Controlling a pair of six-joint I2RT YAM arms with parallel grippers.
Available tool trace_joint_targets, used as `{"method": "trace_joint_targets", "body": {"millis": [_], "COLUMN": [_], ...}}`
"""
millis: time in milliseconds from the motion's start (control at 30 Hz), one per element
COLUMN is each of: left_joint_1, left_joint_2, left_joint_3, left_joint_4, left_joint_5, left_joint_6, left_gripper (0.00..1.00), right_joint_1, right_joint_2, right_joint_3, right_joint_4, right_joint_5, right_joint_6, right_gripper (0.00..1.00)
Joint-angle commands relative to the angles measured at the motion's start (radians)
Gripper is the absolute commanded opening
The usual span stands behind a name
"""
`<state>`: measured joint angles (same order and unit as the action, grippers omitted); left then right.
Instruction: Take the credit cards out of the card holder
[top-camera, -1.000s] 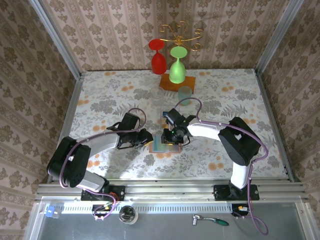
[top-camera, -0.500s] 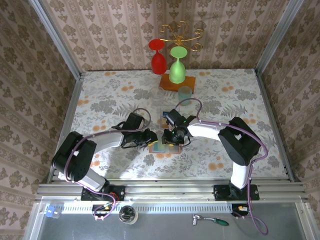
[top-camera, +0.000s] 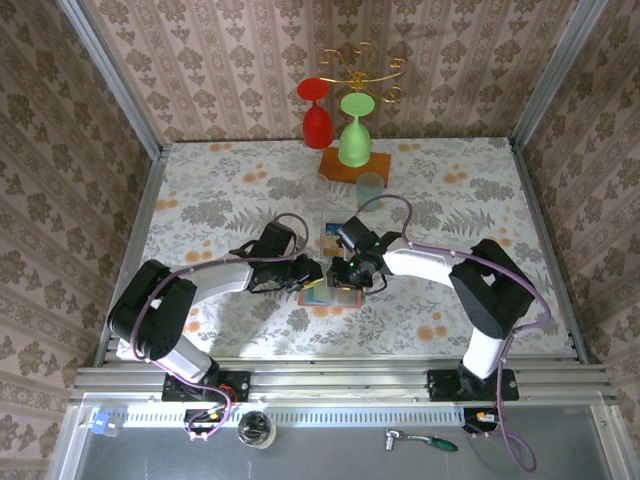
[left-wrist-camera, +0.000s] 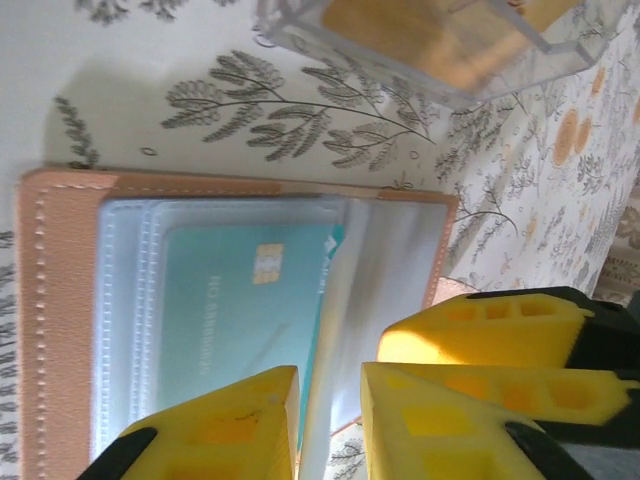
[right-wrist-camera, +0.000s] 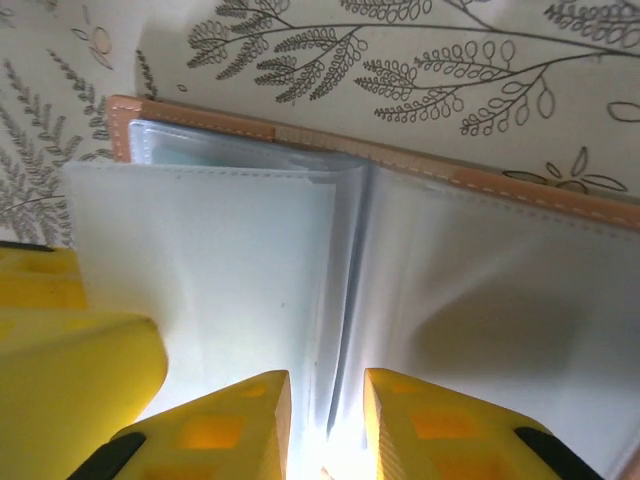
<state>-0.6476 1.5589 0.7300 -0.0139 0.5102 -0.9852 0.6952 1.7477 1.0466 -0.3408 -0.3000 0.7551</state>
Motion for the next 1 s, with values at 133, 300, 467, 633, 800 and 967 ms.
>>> {"method": "trace_joint_targets", "body": {"millis": [133,300,467,633,800,967], "left_joint_1": [-0.046,-0.087,-0.13,-0.163,-0.163,-0.142], "left_joint_2": [0.008,0.042,0.106,0.174,0.199,0.189], "left_joint_3": [0.065,0.107,0.17,0.221,0.239,0.24], "left_joint_4": [-0.028,-0.031,-0.032,-0.028,-0.026,-0.041], "left_joint_5": [-0.04,-0.07,-0.081,-0.081,-0.059,-0.039], "left_joint_6": [-0.033,-0.052,-0.063,-0.064,-0.057,-0.033], "left_gripper": [0.24,0.26,0.27,0.29,0.31,0.32], "right_joint_1": [-0.047,-0.096,-0.149,-0.181,-0.184,-0.183], "right_joint_2": [-0.133,-0.214,-0.284,-0.318,-0.319,-0.309], "right_joint_3": [-0.042,-0.091,-0.148,-0.182,-0.192,-0.201], "right_joint_4": [-0.048,-0.064,-0.069,-0.066,-0.05,-0.016], "right_joint_5": [0.015,0.003,-0.017,-0.028,-0.037,-0.05], "right_joint_6": [-0.051,-0.077,-0.094,-0.105,-0.088,-0.054], "right_gripper": [0.28,0.28,0.28,0.28,0.28,0.29]}}
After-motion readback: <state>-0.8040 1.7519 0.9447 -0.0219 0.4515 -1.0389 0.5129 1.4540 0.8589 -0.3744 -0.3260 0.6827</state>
